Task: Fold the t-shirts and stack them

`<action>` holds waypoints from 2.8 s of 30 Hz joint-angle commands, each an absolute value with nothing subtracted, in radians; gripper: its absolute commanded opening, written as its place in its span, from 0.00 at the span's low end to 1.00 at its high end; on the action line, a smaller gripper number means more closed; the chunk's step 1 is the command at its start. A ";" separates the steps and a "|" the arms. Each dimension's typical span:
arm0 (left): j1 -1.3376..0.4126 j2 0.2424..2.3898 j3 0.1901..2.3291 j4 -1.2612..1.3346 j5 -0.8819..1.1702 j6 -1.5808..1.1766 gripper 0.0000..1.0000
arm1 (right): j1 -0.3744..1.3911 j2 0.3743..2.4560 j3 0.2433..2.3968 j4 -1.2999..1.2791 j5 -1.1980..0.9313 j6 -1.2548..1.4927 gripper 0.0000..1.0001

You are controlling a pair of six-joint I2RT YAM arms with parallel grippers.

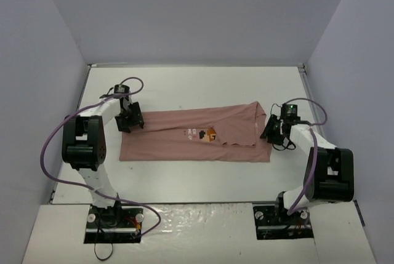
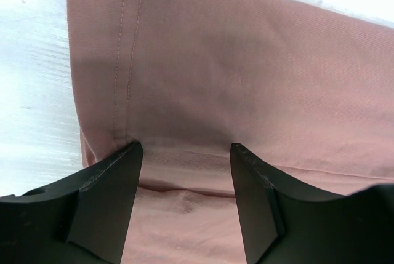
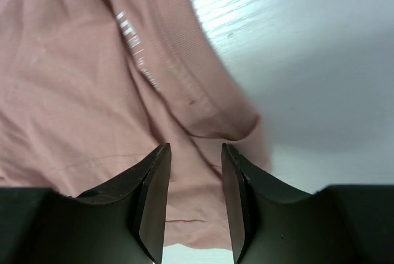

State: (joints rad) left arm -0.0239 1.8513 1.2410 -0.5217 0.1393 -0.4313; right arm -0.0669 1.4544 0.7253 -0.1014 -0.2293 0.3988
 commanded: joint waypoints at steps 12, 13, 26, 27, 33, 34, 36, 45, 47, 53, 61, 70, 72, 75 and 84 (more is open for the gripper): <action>-0.116 1.705 1.456 -0.624 0.029 -0.314 0.66 | 0.213 1.413 0.975 -0.239 0.128 0.562 0.44; -0.118 1.733 1.462 -0.633 0.009 -0.293 0.66 | 0.232 1.427 0.957 -0.239 0.157 0.599 0.47; -0.131 2.050 1.549 -0.702 -0.112 -0.315 0.66 | 0.371 1.599 0.840 -0.209 0.252 0.854 0.48; -0.130 2.054 1.540 -0.707 -0.117 -0.325 0.66 | 0.371 1.620 0.839 -0.200 0.261 0.857 0.47; -0.083 2.040 1.418 -0.725 -0.083 -0.410 0.66 | 0.330 1.882 1.041 -0.159 0.275 0.710 0.46; -0.071 2.028 1.386 -0.723 -0.071 -0.424 0.66 | 0.315 1.939 1.107 -0.157 0.268 0.664 0.45; -0.057 1.996 1.308 -0.719 -0.039 -0.445 0.66 | 0.279 2.045 1.246 -0.162 0.222 0.583 0.45; -0.154 1.633 0.964 -0.701 0.187 -0.624 0.66 | 0.283 2.497 2.088 -0.213 0.011 0.281 0.46; -0.229 1.551 0.895 -0.700 0.206 -0.676 0.66 | 0.298 2.529 2.210 -0.213 -0.015 0.243 0.46; -0.286 1.373 0.955 -0.782 0.161 -0.660 0.66 | 0.318 2.369 2.152 -0.213 0.063 0.169 0.47; -0.278 1.499 1.260 -0.809 0.031 -0.444 0.66 | 0.407 1.891 1.626 -0.213 0.093 0.292 0.47; -0.270 1.731 1.286 -0.752 0.035 -0.419 0.66 | 0.641 1.733 1.176 -0.131 0.159 0.576 0.46; -0.270 1.749 1.275 -0.737 0.034 -0.420 0.66 | 0.688 1.741 1.166 -0.117 0.189 0.606 0.46; -0.270 1.755 1.248 -0.726 0.023 -0.423 0.66 | 0.765 1.770 1.175 -0.111 0.219 0.615 0.46; -0.274 1.763 1.113 -0.664 0.082 -0.484 0.66 | 0.834 1.857 1.101 -0.102 0.251 0.631 0.46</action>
State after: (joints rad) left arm -0.2793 1.7999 1.1722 -0.7053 0.0510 -0.4429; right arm 0.8391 1.8457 1.1385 -0.1200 0.1807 0.5968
